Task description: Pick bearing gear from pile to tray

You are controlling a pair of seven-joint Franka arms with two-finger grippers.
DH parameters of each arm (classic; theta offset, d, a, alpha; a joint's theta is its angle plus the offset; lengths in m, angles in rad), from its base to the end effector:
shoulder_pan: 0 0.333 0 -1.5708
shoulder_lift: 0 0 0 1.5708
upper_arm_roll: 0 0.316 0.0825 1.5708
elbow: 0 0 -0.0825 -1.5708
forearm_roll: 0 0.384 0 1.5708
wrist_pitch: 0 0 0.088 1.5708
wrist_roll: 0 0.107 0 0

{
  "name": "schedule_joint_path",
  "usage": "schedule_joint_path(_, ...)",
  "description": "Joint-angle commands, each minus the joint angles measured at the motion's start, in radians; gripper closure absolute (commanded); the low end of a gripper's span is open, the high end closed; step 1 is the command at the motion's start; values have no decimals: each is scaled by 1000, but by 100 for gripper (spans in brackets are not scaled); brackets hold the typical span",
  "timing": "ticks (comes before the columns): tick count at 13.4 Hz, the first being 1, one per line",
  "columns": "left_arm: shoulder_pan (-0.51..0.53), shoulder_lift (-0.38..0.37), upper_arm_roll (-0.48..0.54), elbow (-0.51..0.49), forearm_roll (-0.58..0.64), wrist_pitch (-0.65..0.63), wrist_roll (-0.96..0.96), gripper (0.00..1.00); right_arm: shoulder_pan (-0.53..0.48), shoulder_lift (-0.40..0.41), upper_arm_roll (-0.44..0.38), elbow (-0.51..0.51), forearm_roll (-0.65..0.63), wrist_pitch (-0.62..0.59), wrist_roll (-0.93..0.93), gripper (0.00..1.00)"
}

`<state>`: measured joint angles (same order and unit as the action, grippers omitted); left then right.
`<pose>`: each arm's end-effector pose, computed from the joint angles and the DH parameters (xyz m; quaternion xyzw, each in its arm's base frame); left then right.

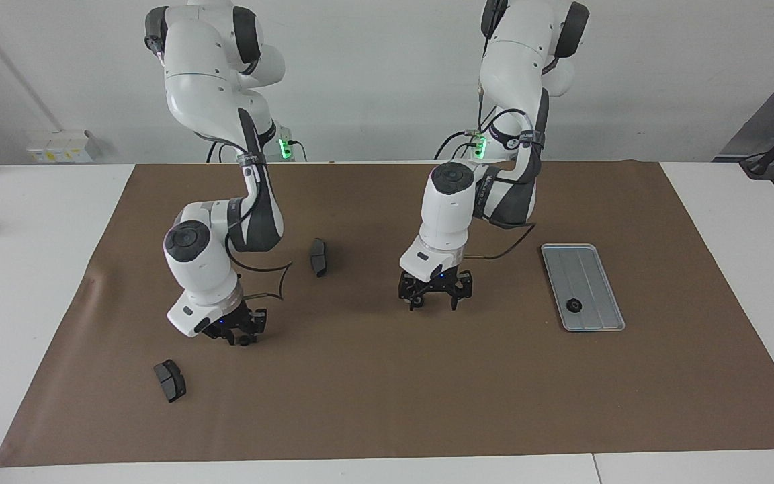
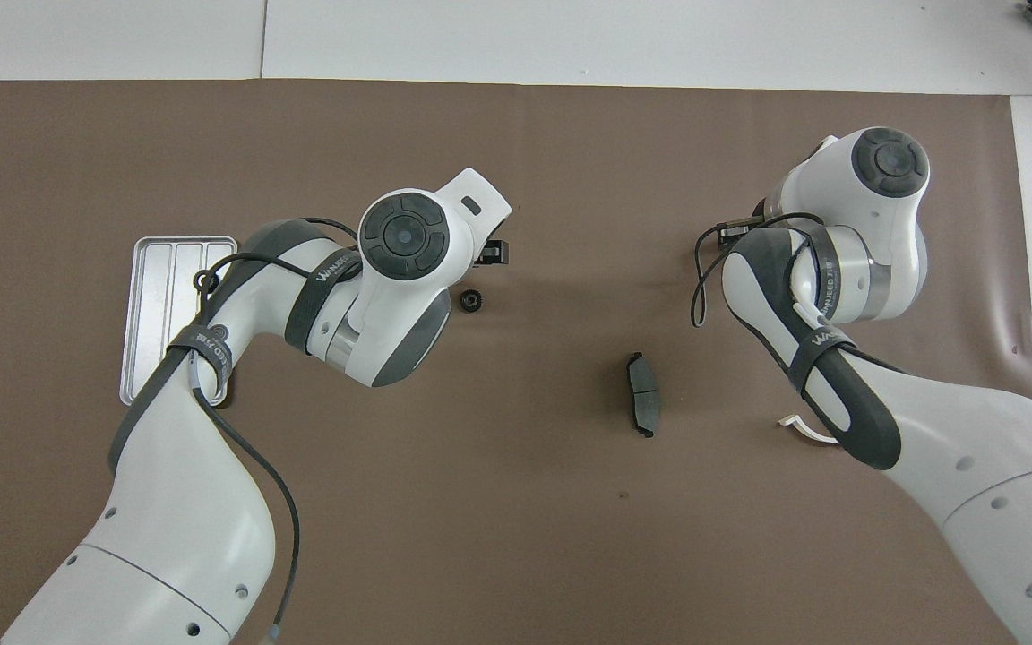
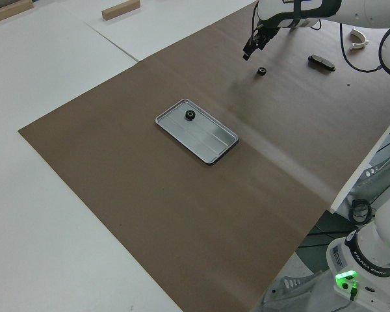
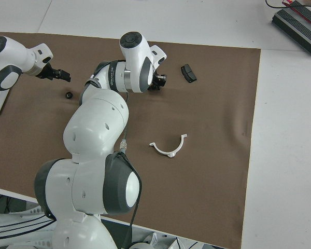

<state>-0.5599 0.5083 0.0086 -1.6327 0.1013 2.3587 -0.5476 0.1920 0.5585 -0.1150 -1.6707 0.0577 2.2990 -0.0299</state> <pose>0.5989 -0.3676 0.3457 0.9926 -0.0344 0.1141 0.0213 0.6841 0.0633 0.2890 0.9983 0.0448 0.0372 0.0070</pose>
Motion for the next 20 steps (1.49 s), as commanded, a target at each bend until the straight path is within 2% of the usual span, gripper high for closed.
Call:
schedule_joint_path(1,-20,12,13,-21,3,51,-17,0,-16,-6,12,-24,19,11,-36,53)
schedule_joint_path(3,-35,-2,13,-77,3,92,-17,0,-14,-8,12,-24,19,3,-41,55)
schedule_joint_path(4,-38,-5,13,-96,3,99,-17,0,-14,-9,12,-23,19,-9,-41,59)
schedule_joint_path(9,-58,-36,13,-197,3,165,-17,2,-13,-11,12,-23,21,-16,-41,99)
schedule_joint_path(13,-64,-47,11,-196,3,108,-21,38,-2,-31,12,0,22,-50,-18,100)
schedule_joint_path(15,-77,-50,14,-194,3,97,-47,94,7,-74,12,11,21,-59,66,100)
schedule_joint_path(16,-77,-50,17,-191,3,93,-51,100,15,-93,12,11,21,-64,83,100)
schedule_joint_path(20,-63,-85,22,-185,3,30,-52,100,20,-143,15,14,21,-111,99,100)
